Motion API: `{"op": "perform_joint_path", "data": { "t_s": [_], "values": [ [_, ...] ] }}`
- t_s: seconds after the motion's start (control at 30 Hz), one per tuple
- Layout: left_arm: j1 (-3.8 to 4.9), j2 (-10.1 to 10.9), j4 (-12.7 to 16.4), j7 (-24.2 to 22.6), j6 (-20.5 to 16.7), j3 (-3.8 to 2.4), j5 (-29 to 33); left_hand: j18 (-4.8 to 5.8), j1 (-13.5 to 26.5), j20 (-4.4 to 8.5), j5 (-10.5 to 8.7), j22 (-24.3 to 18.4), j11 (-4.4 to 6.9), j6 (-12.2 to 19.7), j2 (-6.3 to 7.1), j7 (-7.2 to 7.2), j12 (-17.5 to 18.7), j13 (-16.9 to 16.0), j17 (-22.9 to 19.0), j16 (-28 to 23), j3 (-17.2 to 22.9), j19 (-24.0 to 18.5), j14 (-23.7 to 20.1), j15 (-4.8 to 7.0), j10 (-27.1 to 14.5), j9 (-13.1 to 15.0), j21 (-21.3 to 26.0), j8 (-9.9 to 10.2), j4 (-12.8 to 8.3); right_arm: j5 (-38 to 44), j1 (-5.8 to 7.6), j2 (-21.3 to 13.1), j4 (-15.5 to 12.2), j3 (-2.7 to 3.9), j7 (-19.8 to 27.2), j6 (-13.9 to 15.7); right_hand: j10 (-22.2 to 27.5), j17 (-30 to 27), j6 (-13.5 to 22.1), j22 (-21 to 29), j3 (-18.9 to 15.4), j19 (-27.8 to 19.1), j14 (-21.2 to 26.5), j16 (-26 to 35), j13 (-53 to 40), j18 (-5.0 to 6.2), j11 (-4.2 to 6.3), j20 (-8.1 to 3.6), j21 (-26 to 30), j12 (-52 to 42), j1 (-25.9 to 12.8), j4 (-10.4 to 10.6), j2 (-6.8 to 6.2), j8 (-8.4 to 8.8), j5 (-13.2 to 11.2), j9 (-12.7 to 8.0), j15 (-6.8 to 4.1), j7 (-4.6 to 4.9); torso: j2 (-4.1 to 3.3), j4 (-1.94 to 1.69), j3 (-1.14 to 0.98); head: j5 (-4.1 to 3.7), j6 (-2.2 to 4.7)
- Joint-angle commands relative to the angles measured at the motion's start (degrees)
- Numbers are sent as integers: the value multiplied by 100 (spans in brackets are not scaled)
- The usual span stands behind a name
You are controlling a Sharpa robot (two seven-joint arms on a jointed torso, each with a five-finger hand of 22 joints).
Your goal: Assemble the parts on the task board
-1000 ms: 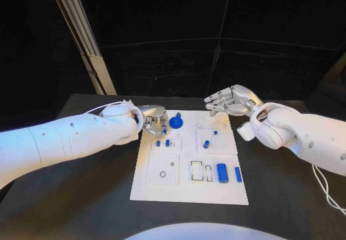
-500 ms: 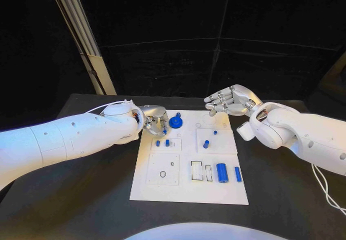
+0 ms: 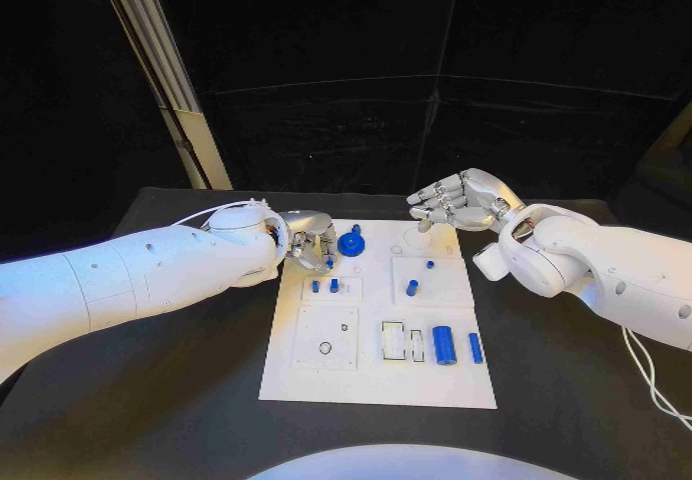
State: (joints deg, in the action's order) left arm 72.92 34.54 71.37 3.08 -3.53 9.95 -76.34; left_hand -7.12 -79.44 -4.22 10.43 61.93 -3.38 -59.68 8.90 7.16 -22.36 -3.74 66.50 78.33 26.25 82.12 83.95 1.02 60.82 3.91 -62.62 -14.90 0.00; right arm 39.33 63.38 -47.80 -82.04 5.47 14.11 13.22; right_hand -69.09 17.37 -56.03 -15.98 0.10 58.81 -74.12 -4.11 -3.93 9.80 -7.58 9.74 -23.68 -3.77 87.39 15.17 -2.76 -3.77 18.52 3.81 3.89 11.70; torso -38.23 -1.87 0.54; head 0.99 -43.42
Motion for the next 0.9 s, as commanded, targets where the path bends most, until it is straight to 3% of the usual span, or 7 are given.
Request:
{"op": "perform_joint_path", "data": {
  "t_s": [0.03, 0.33, 0.67, 0.8, 0.9],
  "values": [
    [4, -7, -4, -35, 76, -2, 19, 85, 63, -20, -34, 13, -37, -12, -13, 20, 36, 8, -11, 9, -2, 17, 180, 13, 19, -11, -21, 39, -49, -1, 10, 6, -3, 3, 54, -48, 32, -6, 33, 6, 14, 14, 13, 33, 8, 57, 2, 37, 35, 2, 19, -26, 57, 13, 32, -4, 25, 5, 2, -5, -1, -2, -1],
    [4, 0, -5, -36, 55, -1, 20, 87, 125, -47, -36, 28, -82, 169, 52, 67, 170, 5, -56, 2, -35, 2, 170, -24, -37, -30, -18, 252, -77, -1, 10, 11, 7, 3, 50, -60, 32, -6, 33, 6, 14, 14, 13, 33, 8, 57, 2, 37, 35, 2, 19, -26, 57, 13, 32, -4, 25, 5, 2, -4, 1, -4, -5],
    [3, 36, 4, 13, -57, -1, 47, 76, 194, -108, -38, 2, -167, 693, 166, 178, 375, -1, -151, -19, -159, -33, 147, -94, -303, -31, 40, 689, -121, 74, 9, -3, 40, 2, -22, 6, 83, -21, 65, 28, 8, 12, 53, 44, 12, 55, -13, 45, 72, 11, 32, -60, 23, 17, 13, -5, 39, 18, 7, -8, 4, -5, 5],
    [3, 96, 32, 16, -129, -1, 91, 67, 183, -133, -39, -29, -200, 812, 178, 206, 419, -4, -198, -33, -239, -49, 136, -117, -431, -25, 82, 786, -148, 329, 9, -23, 70, 2, -117, 6, 171, -24, 38, 36, 14, 50, 20, 19, 19, 62, -23, 40, 81, 11, 99, -144, -14, -3, -87, 4, 31, 20, 7, -4, 2, -7, 15],
    [3, 170, 77, -23, -191, -2, 113, 61, 175, -141, -41, -52, -207, 845, 180, 209, 429, -6, -216, -38, -279, -58, 131, -123, -485, -23, 110, 815, -161, 672, 8, -42, 99, 1, -230, -10, 214, 22, -52, -5, 14, 231, -216, -97, 21, 76, 5, -14, -11, -17, 152, -236, -35, -32, -225, 17, -32, -9, 8, -4, 3, -17, 18]
  ]
}}
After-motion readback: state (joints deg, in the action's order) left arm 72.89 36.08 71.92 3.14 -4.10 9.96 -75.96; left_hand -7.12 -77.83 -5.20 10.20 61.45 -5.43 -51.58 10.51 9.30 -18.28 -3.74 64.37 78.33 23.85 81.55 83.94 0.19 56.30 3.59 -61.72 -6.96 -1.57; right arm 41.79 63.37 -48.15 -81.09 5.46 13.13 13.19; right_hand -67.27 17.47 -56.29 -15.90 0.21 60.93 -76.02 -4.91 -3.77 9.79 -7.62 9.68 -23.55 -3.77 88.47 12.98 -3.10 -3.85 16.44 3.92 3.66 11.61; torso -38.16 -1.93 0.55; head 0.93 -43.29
